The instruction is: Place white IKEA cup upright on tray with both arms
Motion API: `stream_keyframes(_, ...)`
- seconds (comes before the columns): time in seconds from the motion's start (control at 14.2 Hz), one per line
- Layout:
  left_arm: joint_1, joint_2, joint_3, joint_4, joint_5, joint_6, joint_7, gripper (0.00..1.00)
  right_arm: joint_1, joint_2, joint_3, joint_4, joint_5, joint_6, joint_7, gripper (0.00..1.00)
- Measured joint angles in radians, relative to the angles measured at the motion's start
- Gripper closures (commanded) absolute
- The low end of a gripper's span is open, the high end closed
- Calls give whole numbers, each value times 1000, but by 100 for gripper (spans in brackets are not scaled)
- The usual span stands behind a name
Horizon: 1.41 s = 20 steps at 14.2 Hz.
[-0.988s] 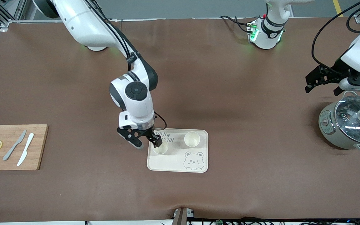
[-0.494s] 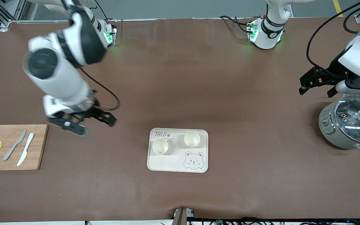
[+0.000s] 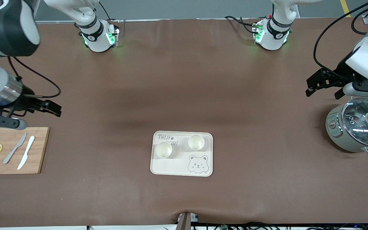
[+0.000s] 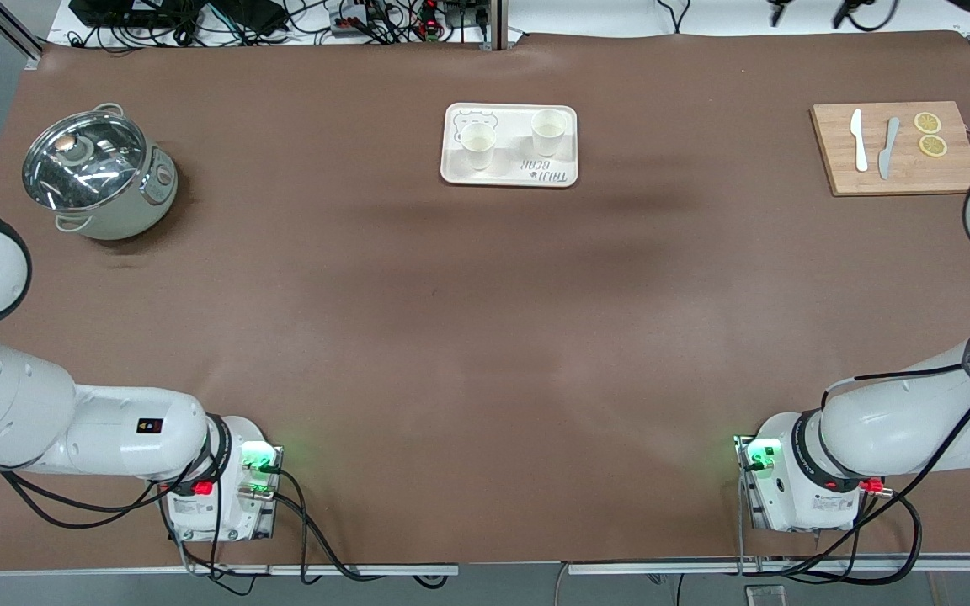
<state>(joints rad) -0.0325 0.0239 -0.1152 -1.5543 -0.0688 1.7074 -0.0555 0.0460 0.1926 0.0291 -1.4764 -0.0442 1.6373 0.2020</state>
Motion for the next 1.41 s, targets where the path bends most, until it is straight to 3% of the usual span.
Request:
stream_keyframes(0.28,0,15,3,0,54,-54,62,0,-104,-37,0,-88,1,52,-124,0)
stream_keyframes(0.63,4,35,4,0,91,-87,105,0,-119,-88,4,-252,1,186,-135,0)
stream_keyframes(0.99,6,41,5,0,91,-90,107,0,-119,-120,5,-325,1,228,-135,0)
stream_keyframes(1.41,-1,56,5,0,91,-90,107,0,-119,-128,5,-335,1,231,-135,0)
